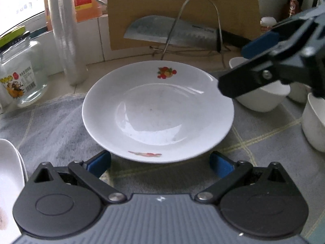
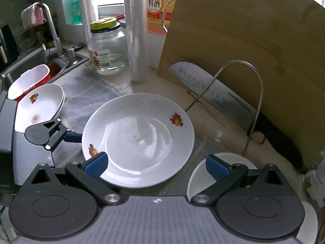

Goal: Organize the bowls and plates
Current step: 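Move the right tool toward the rim of the white fruit-print deep plate, then close the right tool on the rim of the deep plate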

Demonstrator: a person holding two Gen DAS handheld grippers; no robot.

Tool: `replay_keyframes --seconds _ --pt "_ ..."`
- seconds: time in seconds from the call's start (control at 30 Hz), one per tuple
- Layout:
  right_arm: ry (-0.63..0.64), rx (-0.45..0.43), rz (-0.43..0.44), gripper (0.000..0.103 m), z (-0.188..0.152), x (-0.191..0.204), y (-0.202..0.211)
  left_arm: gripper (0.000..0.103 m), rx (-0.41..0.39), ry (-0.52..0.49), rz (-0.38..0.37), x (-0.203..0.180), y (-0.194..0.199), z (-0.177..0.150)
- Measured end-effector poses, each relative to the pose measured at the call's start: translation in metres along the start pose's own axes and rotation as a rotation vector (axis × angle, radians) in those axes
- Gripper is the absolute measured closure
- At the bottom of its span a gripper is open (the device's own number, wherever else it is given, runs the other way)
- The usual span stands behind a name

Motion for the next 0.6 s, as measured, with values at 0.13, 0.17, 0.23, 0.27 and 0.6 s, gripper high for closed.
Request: replay_keyframes --seconds 0.13,0.17,0.23,0.27,0.6 --pt "0.031 0.010 0.016 0.000 0.008 -0.002 -0.010 0.000 -0.042 -0.006 -0.006 0.000 0.001 -0.001" --pt "0.042 0.012 0.022 0.000 0.011 -0.003 -0.012 0.001 -0.047 -0.006 -0.008 0.000 0.002 -0.001" --pt "0.058 0.018 0.029 0.000 0.016 -0.005 -0.016 0.001 -0.070 -0.009 -0.014 0.000 0.004 -0.002" --pt "0.066 0.023 0.035 0.000 0.018 -0.006 -0.019 0.001 -0.080 -0.015 -0.015 0.000 0.004 -0.003" --pt "0.096 0.074 0.116 0.000 0.040 -0.019 -0.051 0.001 -0.056 0.009 0.003 0.002 0.001 0.003"
Point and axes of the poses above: each gripper's, at about its wrist camera, not at the fingertips, and y roughly against the way its jaws point, x to its left, z to its top, the point moved 7 cm from there along -y, roughly the way its jaws point
